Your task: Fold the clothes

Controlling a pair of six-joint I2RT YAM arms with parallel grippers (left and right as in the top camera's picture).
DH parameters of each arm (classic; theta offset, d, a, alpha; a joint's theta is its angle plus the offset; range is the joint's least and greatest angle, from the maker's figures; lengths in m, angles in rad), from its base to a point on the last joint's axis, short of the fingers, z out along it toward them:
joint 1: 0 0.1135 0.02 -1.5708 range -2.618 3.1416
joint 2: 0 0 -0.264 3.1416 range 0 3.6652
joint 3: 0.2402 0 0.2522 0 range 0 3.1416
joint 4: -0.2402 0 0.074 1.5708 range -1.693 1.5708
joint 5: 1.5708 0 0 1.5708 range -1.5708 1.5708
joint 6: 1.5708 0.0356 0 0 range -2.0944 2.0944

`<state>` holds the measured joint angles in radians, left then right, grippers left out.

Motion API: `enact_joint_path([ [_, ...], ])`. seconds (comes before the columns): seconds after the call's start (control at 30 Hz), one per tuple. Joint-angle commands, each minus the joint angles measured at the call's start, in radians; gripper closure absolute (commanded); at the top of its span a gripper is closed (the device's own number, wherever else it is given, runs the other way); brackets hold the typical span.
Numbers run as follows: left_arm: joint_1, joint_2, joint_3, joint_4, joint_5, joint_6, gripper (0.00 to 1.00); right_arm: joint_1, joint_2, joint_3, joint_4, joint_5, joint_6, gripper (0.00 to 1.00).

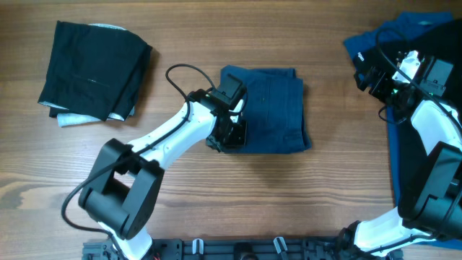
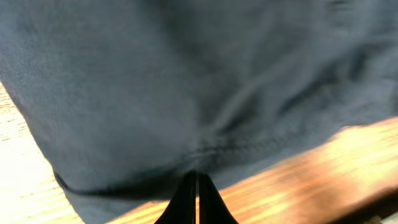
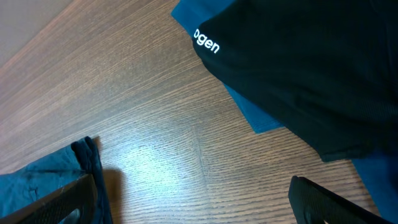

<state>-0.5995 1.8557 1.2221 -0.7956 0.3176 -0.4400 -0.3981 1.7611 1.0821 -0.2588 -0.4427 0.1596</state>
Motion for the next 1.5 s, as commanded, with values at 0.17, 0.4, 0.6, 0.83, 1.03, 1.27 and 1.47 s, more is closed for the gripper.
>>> enact_joint_path([
  [0.17,0.046,0.063,-0.029,0.018,-0.371,-0.047,0.93,0.002,-0.024,0.005,0.0,0.01,0.0,0.0],
  [0.4,0.206,0.063,-0.029,0.349,-0.629,0.067,0.72,0.002,-0.024,0.005,0.0,0.01,0.0,0.01],
  [0.6,0.277,0.02,0.076,0.548,-0.521,0.144,0.2,0.002,-0.024,0.005,0.0,0.01,0.0,0.01],
  [0.83,0.196,-0.104,0.172,0.12,-0.229,-0.063,0.23,0.002,-0.024,0.005,0.0,0.01,0.0,0.01],
  [1.03,0.014,-0.079,0.157,-0.2,-0.213,-0.098,0.9,0.002,-0.024,0.005,0.0,0.01,0.0,0.01],
  [1.27,-0.124,-0.044,0.117,-0.146,-0.213,-0.205,0.96,0.002,-0.024,0.005,0.0,0.01,0.0,0.0],
  [1.47,-0.193,0.066,0.105,-0.087,-0.145,-0.231,0.96,0.002,-0.024,0.005,0.0,0.01,0.0,0.01],
])
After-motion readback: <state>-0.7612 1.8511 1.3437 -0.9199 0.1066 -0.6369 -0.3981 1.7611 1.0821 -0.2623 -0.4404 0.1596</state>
